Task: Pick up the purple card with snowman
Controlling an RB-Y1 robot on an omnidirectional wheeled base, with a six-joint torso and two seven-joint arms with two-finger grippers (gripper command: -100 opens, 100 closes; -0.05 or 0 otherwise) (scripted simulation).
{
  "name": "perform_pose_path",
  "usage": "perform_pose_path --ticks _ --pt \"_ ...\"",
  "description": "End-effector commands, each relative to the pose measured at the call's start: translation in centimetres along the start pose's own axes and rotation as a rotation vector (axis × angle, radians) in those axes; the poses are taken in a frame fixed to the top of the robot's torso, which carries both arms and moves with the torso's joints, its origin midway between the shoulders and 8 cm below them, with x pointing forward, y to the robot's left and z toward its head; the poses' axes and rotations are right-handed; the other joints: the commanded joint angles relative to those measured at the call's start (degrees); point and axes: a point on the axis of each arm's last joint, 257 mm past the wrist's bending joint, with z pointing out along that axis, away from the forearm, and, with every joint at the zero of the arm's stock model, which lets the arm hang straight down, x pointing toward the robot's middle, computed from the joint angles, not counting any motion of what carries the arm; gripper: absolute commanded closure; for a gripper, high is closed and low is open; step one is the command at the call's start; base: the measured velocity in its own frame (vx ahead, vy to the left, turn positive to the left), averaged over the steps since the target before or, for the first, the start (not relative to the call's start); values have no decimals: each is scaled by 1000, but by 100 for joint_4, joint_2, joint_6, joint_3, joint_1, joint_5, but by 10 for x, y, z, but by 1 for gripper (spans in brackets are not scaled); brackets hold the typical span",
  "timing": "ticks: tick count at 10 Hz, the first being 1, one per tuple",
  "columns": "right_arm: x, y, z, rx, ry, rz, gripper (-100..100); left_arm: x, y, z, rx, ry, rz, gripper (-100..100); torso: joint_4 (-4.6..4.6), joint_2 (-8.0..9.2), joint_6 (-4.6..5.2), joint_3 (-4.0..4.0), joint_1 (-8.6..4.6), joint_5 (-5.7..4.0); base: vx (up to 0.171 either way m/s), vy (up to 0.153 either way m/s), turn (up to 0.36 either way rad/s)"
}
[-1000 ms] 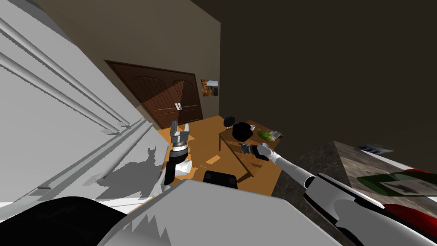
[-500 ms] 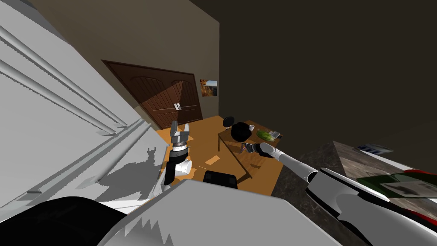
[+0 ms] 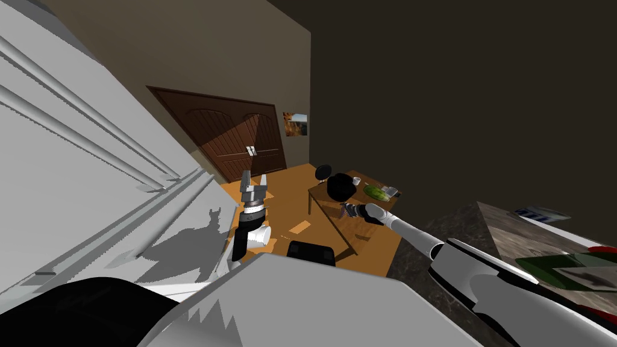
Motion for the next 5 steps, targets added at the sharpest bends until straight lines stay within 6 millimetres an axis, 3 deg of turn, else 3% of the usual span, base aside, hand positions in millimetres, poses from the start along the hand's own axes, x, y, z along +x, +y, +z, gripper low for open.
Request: perform_pose_path --ticks 1,5 --pt "0 0 0 0 0 0 100 0 0 0 0 0 0 0 0 0 0 0 0 0 6 1 -2" --pt "0 0 0 -1 0 -2 100 0 0 0 0 0 0 0 5 18 3 12 -6 -5 0 0 0"
